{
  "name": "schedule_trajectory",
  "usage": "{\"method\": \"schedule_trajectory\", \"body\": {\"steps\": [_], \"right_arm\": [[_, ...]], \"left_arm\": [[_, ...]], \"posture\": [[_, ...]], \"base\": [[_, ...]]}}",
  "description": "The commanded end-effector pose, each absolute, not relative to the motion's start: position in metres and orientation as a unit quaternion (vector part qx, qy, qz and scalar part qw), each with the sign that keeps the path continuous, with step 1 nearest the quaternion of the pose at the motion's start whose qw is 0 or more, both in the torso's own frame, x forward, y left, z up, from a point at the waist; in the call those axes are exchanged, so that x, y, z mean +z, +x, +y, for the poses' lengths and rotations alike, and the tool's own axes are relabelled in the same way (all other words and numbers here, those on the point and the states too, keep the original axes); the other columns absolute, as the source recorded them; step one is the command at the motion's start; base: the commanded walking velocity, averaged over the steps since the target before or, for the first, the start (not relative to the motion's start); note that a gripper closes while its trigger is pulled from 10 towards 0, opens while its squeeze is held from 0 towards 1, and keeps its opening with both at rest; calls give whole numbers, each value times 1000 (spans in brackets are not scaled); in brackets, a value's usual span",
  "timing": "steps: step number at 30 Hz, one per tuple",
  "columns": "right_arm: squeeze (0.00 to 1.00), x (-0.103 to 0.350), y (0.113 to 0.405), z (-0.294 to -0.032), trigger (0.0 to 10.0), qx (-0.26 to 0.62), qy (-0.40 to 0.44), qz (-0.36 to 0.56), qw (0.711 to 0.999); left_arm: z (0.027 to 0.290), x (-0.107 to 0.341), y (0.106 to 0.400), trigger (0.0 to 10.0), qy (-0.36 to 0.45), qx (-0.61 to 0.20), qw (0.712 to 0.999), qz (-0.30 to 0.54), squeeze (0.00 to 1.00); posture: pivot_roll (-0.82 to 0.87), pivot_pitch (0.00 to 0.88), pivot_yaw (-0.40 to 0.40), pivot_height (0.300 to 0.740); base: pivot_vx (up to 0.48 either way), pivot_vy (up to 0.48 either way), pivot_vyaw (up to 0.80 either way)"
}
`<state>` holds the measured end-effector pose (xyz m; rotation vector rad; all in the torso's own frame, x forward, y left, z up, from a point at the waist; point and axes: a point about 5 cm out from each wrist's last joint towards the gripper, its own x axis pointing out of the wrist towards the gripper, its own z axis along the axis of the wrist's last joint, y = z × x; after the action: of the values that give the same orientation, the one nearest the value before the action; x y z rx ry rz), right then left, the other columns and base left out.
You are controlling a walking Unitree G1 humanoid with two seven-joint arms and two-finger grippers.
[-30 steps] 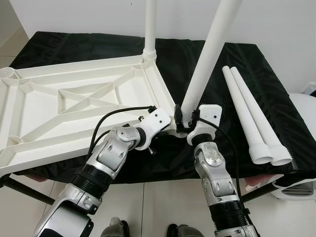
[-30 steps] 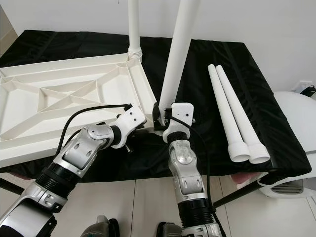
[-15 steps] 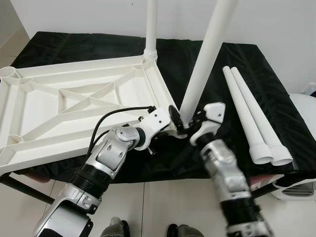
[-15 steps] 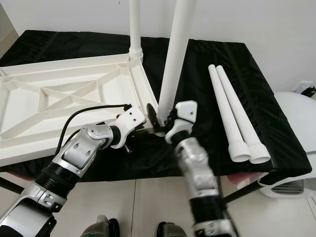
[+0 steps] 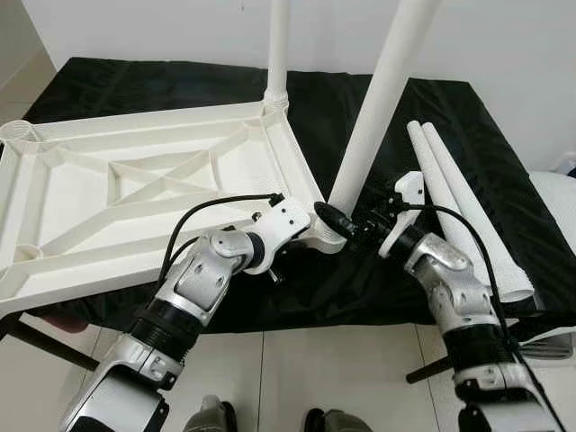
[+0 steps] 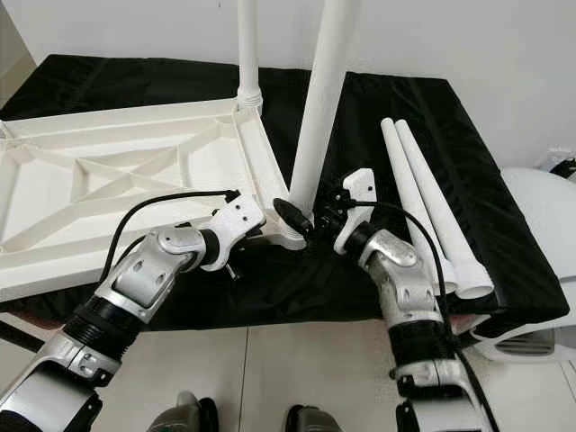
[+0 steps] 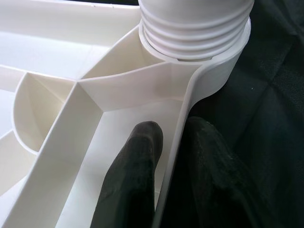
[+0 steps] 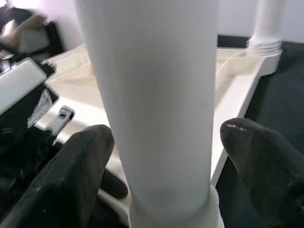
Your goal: Building children table
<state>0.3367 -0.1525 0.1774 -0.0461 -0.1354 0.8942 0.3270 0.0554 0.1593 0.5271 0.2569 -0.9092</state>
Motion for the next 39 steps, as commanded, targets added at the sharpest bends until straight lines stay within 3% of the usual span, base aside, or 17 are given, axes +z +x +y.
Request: {"method": "schedule_trajectory", "body": {"steps": [1,18,19,20,21,22,34,35,39], "right_arm": [[0,175,341,-157,10000,458,-19,-50,888],[0,178,359,-172,10000,489,-56,-18,870],[0,178,359,-173,4941,489,-56,-17,870],[0,178,360,-174,2314,488,-55,-15,871],[0,178,360,-174,2314,488,-55,-15,871],[0,178,361,-175,0,492,-51,-13,869],[0,171,359,-178,0,496,-42,-8,867],[0,168,358,-178,10000,494,-41,-6,868],[0,163,355,-176,10000,491,-35,-8,871]], "left_arm": [[58,159,328,10000,256,-427,858,127,0],[58,158,326,10000,257,-431,856,128,0],[58,158,326,10000,258,-431,856,128,0],[58,158,326,10000,258,-431,855,128,0],[58,158,326,10000,258,-431,855,128,0],[58,158,325,10000,258,-431,855,128,0],[56,157,325,10000,259,-434,853,127,0],[56,157,325,10000,259,-435,853,127,0],[56,157,325,10000,259,-435,853,127,0]], "posture": [[-47,97,0,740],[-36,89,3,740],[-37,87,3,740],[-37,87,3,740],[-37,87,3,740],[-39,86,4,740],[-47,81,3,740],[-46,82,3,740],[-46,84,1,740]], "base": [[0,0,0],[0,0,0],[0,0,0],[0,0,0],[0,0,0],[0,0,0],[0,0,0],[0,0,0],[0,0,0]]}}
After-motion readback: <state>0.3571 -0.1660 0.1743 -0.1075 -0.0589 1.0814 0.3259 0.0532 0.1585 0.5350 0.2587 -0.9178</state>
